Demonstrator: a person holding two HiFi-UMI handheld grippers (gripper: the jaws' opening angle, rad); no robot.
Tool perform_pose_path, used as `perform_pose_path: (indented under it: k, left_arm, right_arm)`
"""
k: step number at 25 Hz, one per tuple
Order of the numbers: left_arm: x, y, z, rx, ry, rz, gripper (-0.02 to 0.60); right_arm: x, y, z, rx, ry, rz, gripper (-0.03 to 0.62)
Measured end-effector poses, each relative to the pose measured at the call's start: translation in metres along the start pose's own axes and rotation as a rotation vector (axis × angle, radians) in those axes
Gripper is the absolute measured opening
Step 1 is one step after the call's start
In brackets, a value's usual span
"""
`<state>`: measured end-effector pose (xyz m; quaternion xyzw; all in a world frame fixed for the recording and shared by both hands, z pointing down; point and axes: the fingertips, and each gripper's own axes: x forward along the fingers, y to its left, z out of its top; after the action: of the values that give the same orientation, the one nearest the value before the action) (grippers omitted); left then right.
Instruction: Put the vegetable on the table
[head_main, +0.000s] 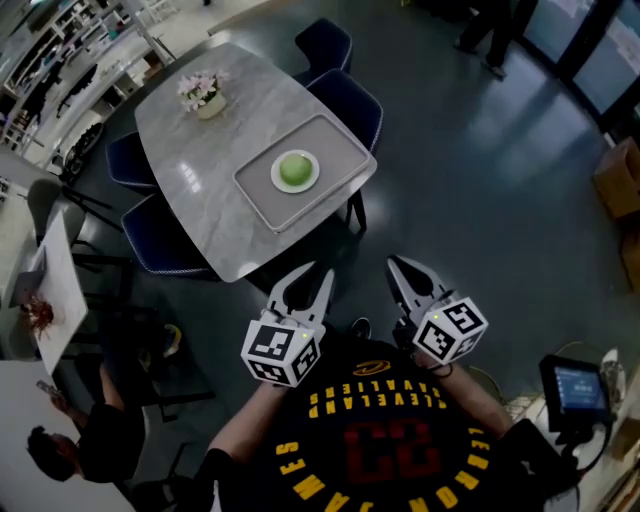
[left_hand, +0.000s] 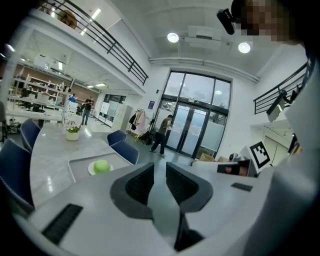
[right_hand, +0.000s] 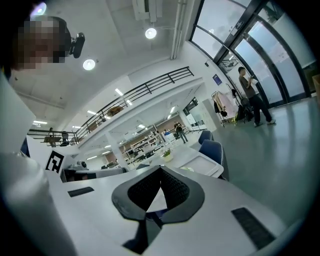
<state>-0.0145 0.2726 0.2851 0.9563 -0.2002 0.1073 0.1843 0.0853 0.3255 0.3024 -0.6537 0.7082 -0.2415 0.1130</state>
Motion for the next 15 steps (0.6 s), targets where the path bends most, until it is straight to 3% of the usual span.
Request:
perform_pose_path:
  k: [8,15]
  left_arm:
    - [0.031,0.019,-0.007,-0.022,0.035,0.029,0.078]
    - [0.069,0.026,0.002,-0.014,0.057,-0.007,0.078]
  right_arm:
    - [0.027,-0.028,-0.002,0.030,0.034,0.012,0.005]
    - [0.049,-0.054,0.009,0.038,0.047,-0.017,0.005]
